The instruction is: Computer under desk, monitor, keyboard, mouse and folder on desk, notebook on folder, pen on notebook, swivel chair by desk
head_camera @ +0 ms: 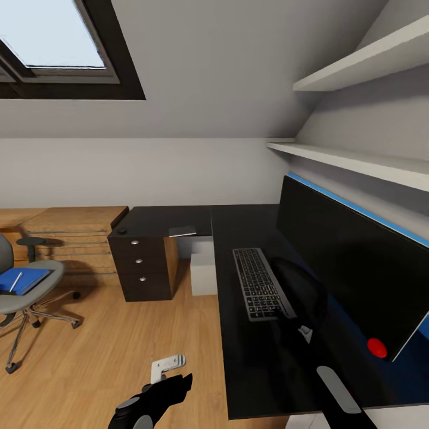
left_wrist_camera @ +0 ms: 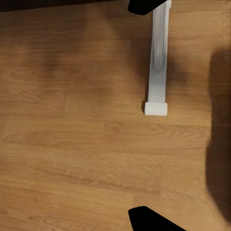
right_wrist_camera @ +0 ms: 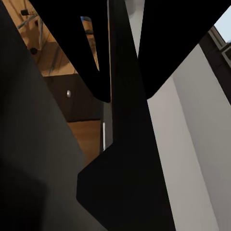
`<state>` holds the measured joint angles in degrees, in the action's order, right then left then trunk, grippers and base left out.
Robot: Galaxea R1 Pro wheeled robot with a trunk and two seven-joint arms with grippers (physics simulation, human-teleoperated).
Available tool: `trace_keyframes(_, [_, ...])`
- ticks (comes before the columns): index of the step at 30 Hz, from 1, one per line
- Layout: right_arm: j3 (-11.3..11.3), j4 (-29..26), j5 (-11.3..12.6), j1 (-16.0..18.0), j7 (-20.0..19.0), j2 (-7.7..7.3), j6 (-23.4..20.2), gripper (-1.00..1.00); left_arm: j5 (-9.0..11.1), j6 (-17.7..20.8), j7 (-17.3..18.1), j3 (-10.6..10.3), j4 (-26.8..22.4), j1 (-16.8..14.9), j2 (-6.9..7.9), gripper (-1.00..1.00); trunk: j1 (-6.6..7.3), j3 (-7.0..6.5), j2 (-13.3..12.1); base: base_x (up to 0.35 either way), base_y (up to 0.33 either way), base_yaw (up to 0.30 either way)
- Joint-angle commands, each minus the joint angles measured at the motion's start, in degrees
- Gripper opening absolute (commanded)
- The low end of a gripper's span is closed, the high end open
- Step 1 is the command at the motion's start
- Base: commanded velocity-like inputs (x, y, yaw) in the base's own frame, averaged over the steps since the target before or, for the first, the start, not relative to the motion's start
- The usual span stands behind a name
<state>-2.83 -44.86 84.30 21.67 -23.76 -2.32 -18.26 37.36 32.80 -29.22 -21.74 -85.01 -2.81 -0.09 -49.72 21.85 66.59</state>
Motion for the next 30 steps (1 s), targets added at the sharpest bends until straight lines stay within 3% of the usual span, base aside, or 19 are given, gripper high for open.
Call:
trace_keyframes(1, [-0.1, 0.0, 0.6, 0.0, -0.2, 0.02, -0.2, -1.0, 0.6, 0.1, -0.6, -0.1, -0.1, -0.1, 0.01, 1.0, 0.0, 0.07, 0.0, 0.0, -0.002, 0.0])
trace_keyframes(7, [0.0, 0.0, 0.6, 0.0, -0.2, 0.03, 0.3, -1.0, 0.6, 0.1, -0.6, -0.1, -0.1, -0.1, 0.01, 1.0, 0.0, 0.07, 0.0, 0.0, 0.0, 0.0])
trace_keyframes(8, [0.0, 0.0, 0.6, 0.0, -0.1, 0.03, 0.4, 1.0, 0.6, 0.1, -0.6, -0.1, -0.1, -0.1, 0.01, 1.0, 0.0, 0.07, 0.0, 0.0, 0.0, 0.0])
trace_keyframes(14, [0.1, 0.0, 0.6, 0.0, 1.8, 0.03, 0.6, 1.0, 0.6, 0.1, -0.6, -0.1, -0.1, -0.1, 0.01, 1.0, 0.0, 0.07, 0.0, 0.0, 0.0, 0.0])
trace_keyframes(30, [0.0, 0.0, 0.6, 0.0, 2.0, 0.03, 0.6, 1.0, 0.5, -0.1, -0.5, -0.1, -0.1, -0.1, 0.01, 1.0, 0.0, 0.07, 0.0, 0.0, -0.031, 0.0])
